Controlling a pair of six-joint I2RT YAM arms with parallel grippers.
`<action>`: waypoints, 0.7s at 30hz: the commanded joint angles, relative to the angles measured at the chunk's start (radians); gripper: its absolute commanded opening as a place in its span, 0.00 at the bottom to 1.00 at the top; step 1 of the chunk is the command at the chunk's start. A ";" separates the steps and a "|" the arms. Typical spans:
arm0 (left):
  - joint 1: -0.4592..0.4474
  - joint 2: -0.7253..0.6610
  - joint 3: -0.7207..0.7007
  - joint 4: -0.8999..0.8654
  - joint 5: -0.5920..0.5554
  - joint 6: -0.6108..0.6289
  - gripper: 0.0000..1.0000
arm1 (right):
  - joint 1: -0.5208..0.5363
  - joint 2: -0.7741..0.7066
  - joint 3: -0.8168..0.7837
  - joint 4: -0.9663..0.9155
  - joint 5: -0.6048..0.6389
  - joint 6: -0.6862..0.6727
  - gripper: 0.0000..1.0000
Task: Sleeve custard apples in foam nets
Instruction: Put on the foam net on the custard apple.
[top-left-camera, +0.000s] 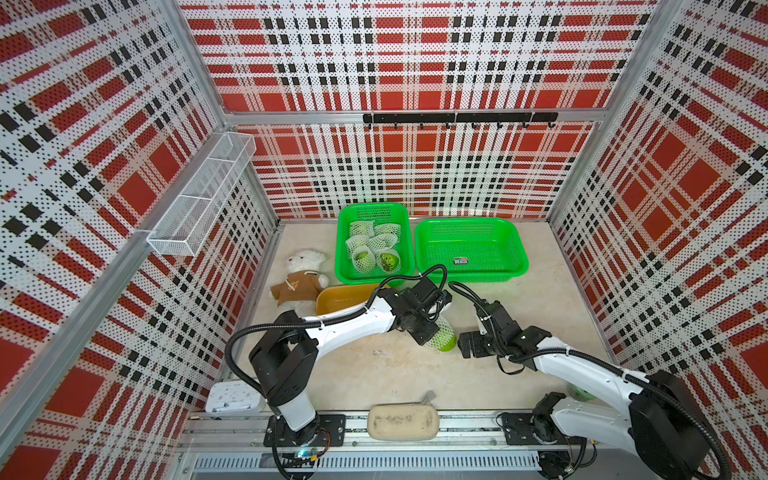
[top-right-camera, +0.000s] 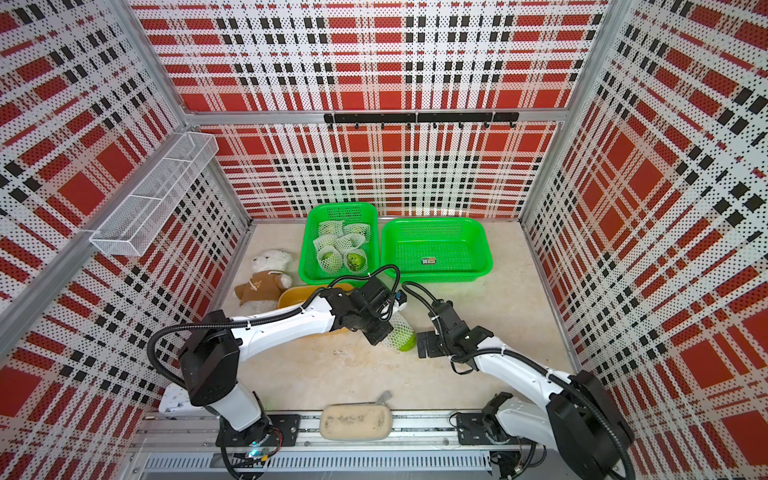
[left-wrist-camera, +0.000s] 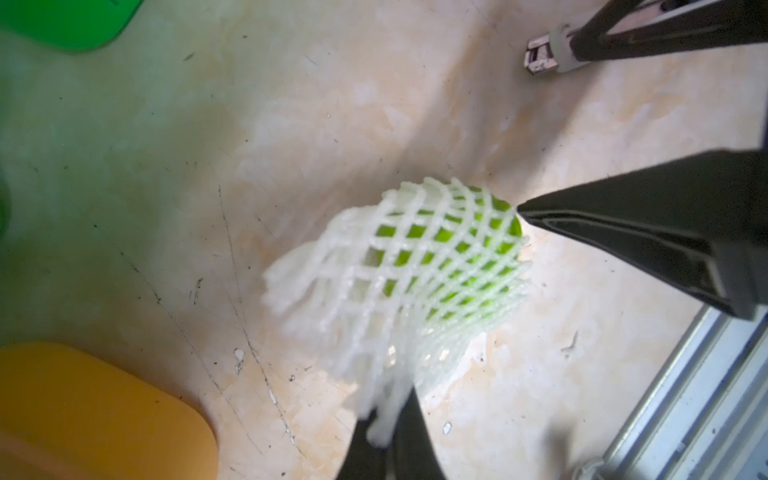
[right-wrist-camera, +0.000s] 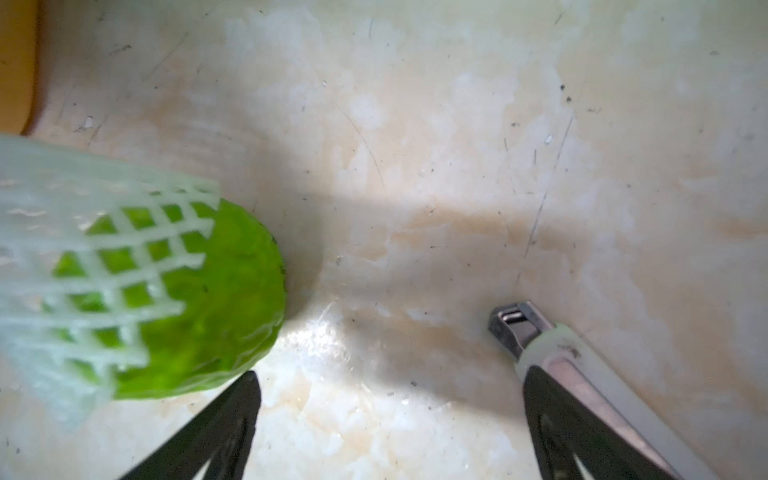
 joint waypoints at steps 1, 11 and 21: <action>-0.022 0.022 0.050 -0.035 0.033 0.033 0.00 | 0.003 -0.059 -0.003 0.026 -0.044 -0.088 1.00; -0.064 0.115 0.154 -0.127 0.004 0.034 0.00 | 0.008 -0.240 -0.079 -0.019 -0.089 -0.020 1.00; -0.077 0.127 0.175 -0.115 0.008 0.002 0.00 | 0.113 -0.273 -0.048 -0.195 0.182 0.213 1.00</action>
